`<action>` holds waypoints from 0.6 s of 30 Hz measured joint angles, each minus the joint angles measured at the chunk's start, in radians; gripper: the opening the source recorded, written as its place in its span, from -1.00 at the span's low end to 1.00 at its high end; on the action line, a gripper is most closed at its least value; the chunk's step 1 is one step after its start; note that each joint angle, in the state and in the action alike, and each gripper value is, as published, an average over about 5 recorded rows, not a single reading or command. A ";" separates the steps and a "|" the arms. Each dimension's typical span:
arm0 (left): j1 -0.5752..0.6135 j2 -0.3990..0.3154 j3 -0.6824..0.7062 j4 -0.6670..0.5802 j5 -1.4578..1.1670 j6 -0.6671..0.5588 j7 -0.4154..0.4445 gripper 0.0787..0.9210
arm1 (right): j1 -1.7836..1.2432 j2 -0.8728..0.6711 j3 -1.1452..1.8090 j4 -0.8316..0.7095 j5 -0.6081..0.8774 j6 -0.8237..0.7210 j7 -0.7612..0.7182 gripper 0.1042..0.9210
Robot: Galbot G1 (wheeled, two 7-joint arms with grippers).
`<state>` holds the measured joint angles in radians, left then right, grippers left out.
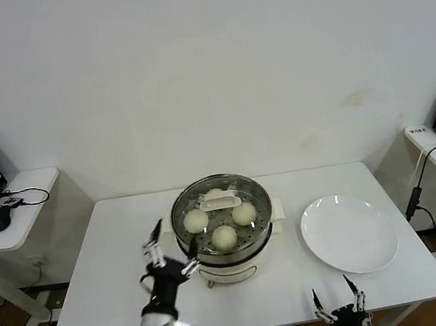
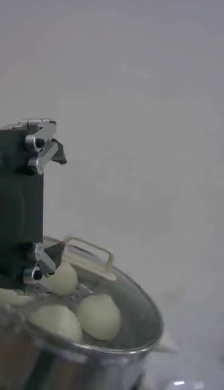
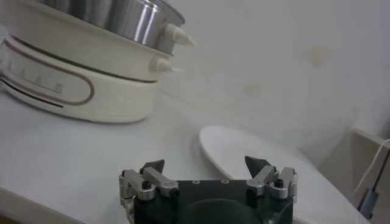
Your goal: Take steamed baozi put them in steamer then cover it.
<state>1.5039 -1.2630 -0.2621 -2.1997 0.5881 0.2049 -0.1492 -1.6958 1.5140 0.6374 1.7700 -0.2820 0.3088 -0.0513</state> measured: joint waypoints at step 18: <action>0.288 -0.081 -0.124 -0.015 -0.702 -0.224 -0.115 0.77 | -0.053 -0.075 -0.018 0.102 0.209 -0.089 -0.081 0.76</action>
<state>1.7922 -1.3439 -0.3863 -2.2149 -0.1139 -0.0194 -0.2645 -1.7485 1.4388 0.6197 1.8718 -0.0730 0.2195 -0.1324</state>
